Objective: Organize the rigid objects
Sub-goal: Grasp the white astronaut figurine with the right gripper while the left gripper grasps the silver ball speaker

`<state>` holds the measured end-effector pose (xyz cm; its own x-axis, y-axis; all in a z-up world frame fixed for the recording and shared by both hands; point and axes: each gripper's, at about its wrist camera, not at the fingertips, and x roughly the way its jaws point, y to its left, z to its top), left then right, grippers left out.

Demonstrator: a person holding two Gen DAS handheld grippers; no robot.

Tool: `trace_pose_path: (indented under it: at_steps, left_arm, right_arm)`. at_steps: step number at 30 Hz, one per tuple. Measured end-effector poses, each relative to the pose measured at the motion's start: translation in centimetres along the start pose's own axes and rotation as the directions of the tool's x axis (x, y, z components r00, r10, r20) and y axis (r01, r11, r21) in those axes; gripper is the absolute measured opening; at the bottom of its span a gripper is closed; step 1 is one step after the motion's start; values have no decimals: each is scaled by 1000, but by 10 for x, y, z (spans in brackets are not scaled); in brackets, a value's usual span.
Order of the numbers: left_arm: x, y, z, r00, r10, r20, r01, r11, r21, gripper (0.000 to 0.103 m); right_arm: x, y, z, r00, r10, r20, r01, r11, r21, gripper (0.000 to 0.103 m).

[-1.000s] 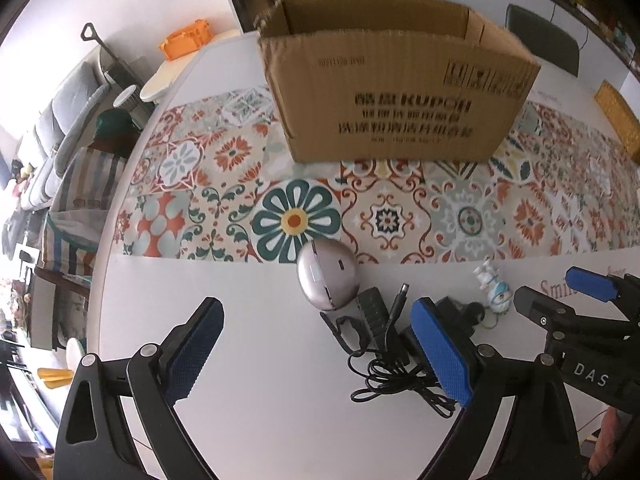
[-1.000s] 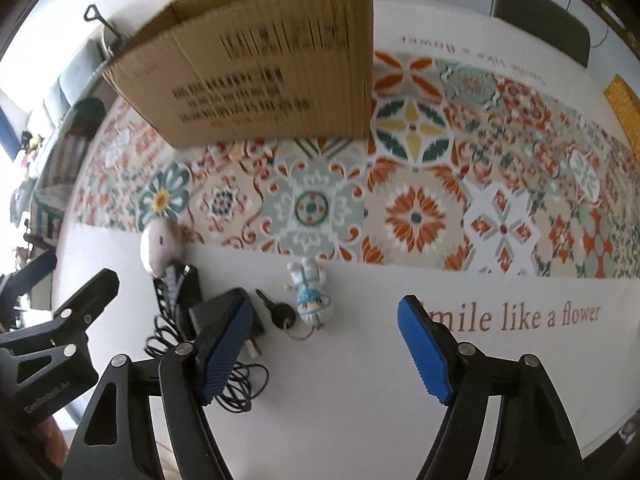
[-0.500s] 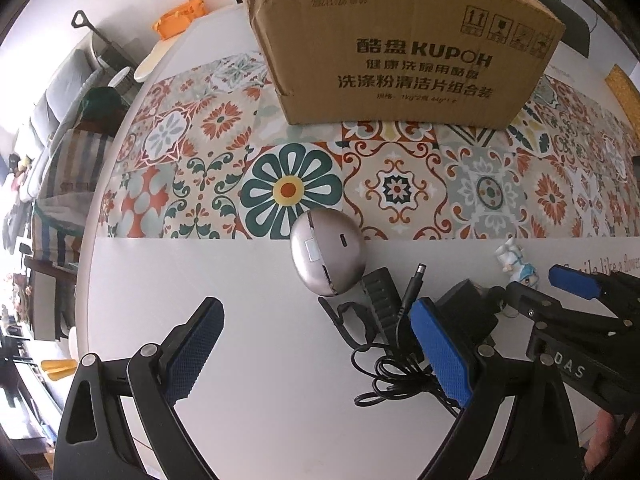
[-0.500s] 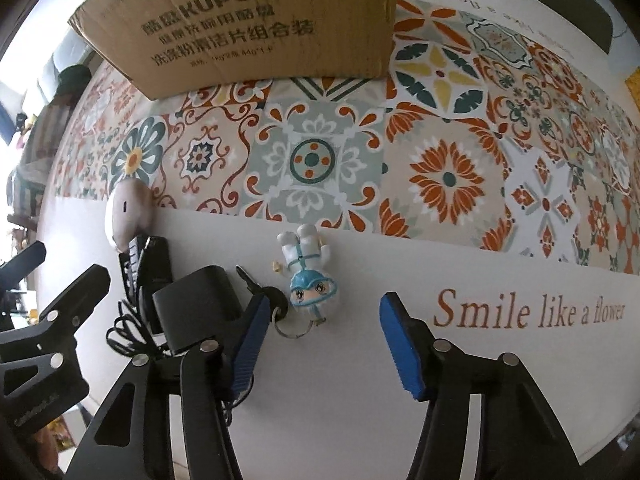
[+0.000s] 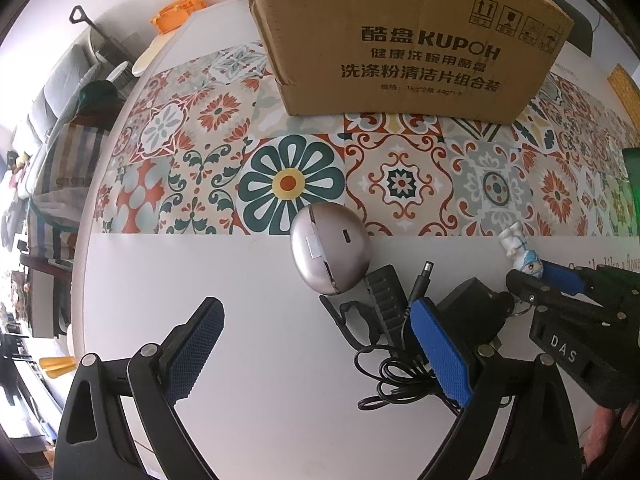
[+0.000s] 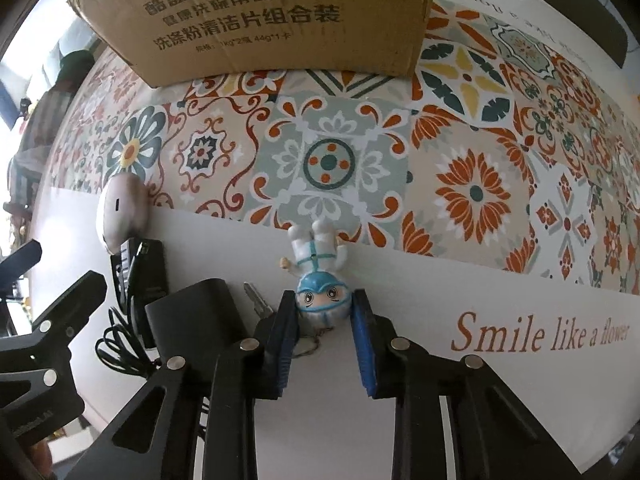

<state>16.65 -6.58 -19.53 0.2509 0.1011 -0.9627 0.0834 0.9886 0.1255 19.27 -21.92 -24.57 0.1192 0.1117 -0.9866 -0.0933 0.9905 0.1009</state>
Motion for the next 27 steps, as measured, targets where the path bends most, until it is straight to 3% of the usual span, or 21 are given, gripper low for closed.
trace_pose_path:
  at_steps: [4,18,27]
  left_arm:
    - [1,2,0,1000,-4,1,4,1000,-10,96]
    - [-2,30,-1,998,-61,34,64,993,-96,96]
    - [21,25,16,994,-109,-3,108,990,-93,90]
  right_arm:
    - [-2,-7,-1,999,41,17,-41,999,22,27]
    - [-47,-2,17,989,59,139,-61,998,14,27]
    - [-39,14,22,985,45,167,-43,999,-17,27]
